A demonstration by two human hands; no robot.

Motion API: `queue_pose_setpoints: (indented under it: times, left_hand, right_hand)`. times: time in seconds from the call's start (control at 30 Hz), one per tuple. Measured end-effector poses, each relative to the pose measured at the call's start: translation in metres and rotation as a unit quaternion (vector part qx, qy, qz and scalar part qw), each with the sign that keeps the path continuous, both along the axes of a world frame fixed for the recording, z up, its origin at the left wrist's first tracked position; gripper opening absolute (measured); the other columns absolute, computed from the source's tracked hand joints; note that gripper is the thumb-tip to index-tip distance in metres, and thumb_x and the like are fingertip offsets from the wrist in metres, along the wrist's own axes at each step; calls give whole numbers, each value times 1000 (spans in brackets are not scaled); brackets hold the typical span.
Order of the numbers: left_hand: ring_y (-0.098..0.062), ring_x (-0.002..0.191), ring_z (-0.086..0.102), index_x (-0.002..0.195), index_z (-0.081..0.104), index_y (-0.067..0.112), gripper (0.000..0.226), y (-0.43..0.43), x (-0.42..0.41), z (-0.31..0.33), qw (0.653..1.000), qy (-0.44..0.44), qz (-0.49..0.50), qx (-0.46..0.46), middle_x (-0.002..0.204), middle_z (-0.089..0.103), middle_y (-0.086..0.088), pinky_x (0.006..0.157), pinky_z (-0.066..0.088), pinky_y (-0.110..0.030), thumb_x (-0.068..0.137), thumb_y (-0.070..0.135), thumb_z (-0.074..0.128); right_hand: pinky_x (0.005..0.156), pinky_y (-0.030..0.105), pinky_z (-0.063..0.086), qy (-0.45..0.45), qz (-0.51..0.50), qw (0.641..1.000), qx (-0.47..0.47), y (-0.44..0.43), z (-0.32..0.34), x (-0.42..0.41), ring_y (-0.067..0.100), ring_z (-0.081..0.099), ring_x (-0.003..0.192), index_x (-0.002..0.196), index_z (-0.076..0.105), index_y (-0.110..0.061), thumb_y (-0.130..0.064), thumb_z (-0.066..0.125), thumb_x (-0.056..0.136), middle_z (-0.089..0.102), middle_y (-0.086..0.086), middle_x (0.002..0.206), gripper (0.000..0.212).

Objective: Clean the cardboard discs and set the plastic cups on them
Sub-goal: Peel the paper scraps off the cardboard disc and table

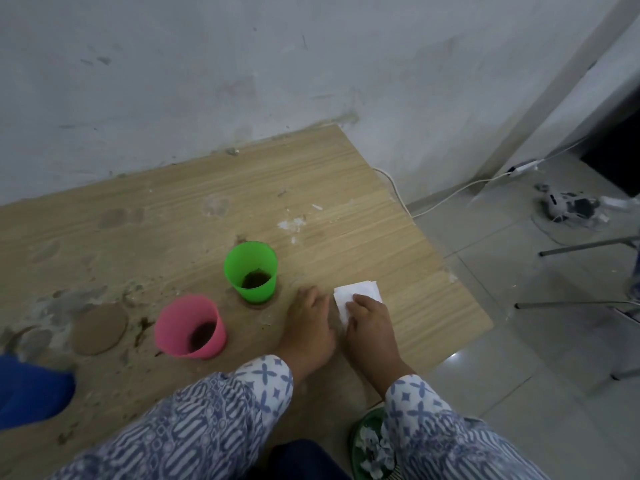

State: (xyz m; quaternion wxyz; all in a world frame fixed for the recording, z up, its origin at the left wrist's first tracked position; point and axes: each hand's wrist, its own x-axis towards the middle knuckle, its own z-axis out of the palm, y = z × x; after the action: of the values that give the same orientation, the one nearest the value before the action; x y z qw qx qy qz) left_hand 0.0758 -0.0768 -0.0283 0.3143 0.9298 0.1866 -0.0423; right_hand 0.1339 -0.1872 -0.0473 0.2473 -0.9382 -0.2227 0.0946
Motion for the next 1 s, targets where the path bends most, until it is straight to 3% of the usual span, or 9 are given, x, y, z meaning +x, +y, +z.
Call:
queue_pose_setpoints:
  times: [0.13, 0.2, 0.37, 0.5, 0.6, 0.67, 0.77, 0.87, 1.0]
  left_hand:
    - [-26, 142, 20, 132, 48, 7, 41, -3, 15, -7, 999, -12, 41, -5, 149, 31, -13, 118, 13, -37, 94, 22, 46]
    - [-28, 137, 29, 118, 57, 7, 30, -5, 21, -8, 998, -22, 55, -4, 141, 41, -13, 116, 17, -38, 92, 21, 50]
    - [-25, 100, 49, 80, 58, 12, 7, -7, 29, -7, 993, -73, 93, 14, 99, 55, -7, 93, 40, -40, 85, 18, 59]
    - [-22, 93, 49, 77, 60, 14, 8, -8, 31, -7, 991, -86, 99, 25, 93, 56, -3, 82, 43, -37, 83, 19, 60]
    - [-20, 90, 50, 81, 64, 16, 6, -10, 27, -7, 989, -104, 102, 3, 94, 56, -2, 79, 43, -36, 83, 21, 62]
    - [-20, 89, 51, 83, 65, 18, 5, -11, 24, -6, 988, -115, 104, -8, 94, 57, -1, 79, 43, -36, 84, 21, 62]
    - [-16, 84, 52, 83, 62, 19, 5, -17, 18, 1, 980, -141, 108, -88, 88, 58, 1, 75, 43, -31, 87, 20, 60]
    - [-11, 83, 56, 85, 61, 17, 5, -22, 12, 10, 962, -149, 114, -198, 86, 62, 3, 72, 44, -23, 90, 18, 59]
    - [-1, 78, 57, 87, 61, 18, 4, -25, 1, 21, 947, -163, 108, -256, 84, 64, 8, 69, 43, -13, 90, 18, 60]
  right_hand:
    - [84, 43, 50, 2, 5, 1000, -3, -2, 0, 2, 34, 66, 90, 82, 73, -2, -20, 50, 74, 70, 18, 97, 30]
    - [84, 40, 50, 12, 15, 1000, 0, -2, -1, 3, 32, 66, 90, 80, 73, -5, -22, 47, 74, 71, 16, 96, 32]
    - [88, 38, 47, 18, 18, 1000, 7, -4, 1, 4, 30, 63, 95, 85, 73, -8, -25, 41, 79, 70, 13, 101, 37]
    - [87, 35, 47, 16, 19, 999, 38, -3, 1, 5, 27, 62, 96, 92, 73, -10, -30, 35, 80, 69, 10, 103, 45]
    - [78, 26, 43, 15, -14, 996, 92, -6, 10, 7, 26, 62, 86, 87, 72, -4, -10, 49, 81, 70, 12, 94, 24]
    - [83, 29, 40, -4, -36, 994, 108, -9, 15, 6, 28, 60, 95, 96, 69, -1, -3, 55, 82, 68, 15, 103, 20]
    - [89, 27, 36, -18, -45, 992, 116, -14, 15, 2, 26, 55, 103, 106, 65, -5, -12, 56, 83, 63, 12, 111, 26]
    - [86, 31, 44, -57, -20, 990, 124, -13, 21, -4, 18, 55, 96, 105, 62, -8, -24, 51, 84, 64, 6, 104, 29]
    - [80, 35, 49, -50, -43, 980, 186, -14, 28, -20, 21, 56, 97, 115, 55, -7, -7, 64, 78, 51, -3, 107, 37]
